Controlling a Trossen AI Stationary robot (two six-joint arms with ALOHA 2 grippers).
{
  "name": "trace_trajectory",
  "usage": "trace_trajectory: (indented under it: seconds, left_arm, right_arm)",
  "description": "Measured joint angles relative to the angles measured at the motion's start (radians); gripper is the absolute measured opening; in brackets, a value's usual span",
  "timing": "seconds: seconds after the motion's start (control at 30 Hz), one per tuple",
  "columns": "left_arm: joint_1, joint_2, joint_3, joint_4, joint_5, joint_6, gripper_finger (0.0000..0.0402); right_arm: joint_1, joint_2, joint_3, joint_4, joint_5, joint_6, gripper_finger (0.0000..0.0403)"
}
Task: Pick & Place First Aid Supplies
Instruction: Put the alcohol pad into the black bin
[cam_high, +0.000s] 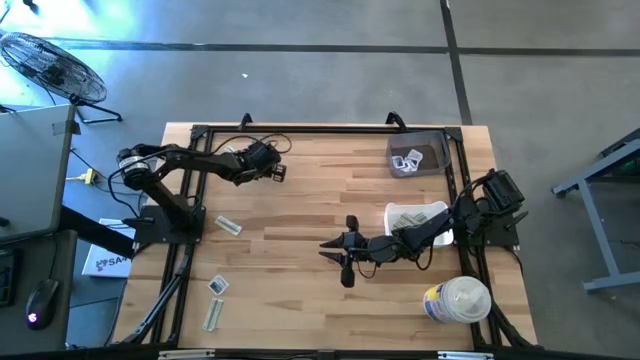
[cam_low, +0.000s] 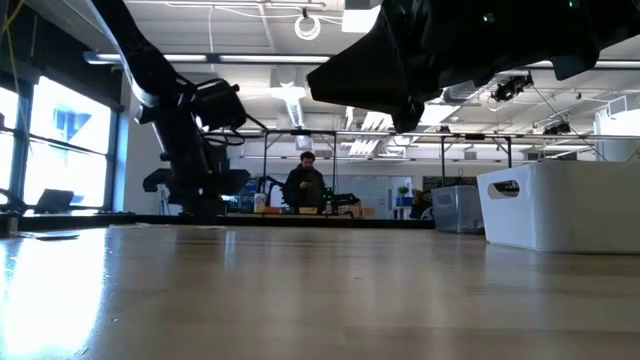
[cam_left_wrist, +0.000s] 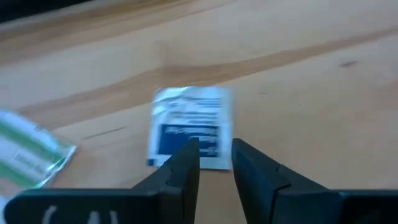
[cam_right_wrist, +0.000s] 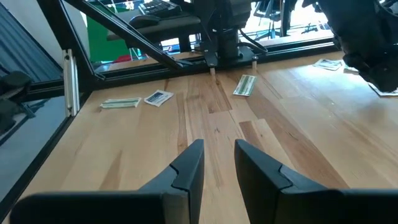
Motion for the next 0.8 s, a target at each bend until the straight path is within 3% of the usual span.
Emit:
trace_trajectory:
  seconds: [0.3, 0.8]
  left_arm:
    - [-0.063, 0.008, 0.001, 0.011, -0.092, -0.006, 0.0097]
    - [-0.061, 0.121, 0.005, 0.068, -0.122, -0.023, 0.0095]
  right_arm:
    - [0.000, 0.000, 0.000, -0.003, 0.000, 0.001, 0.0083]
    - [0.000, 0.000, 0.000, -0.007, 0.000, 0.003, 0.0083]
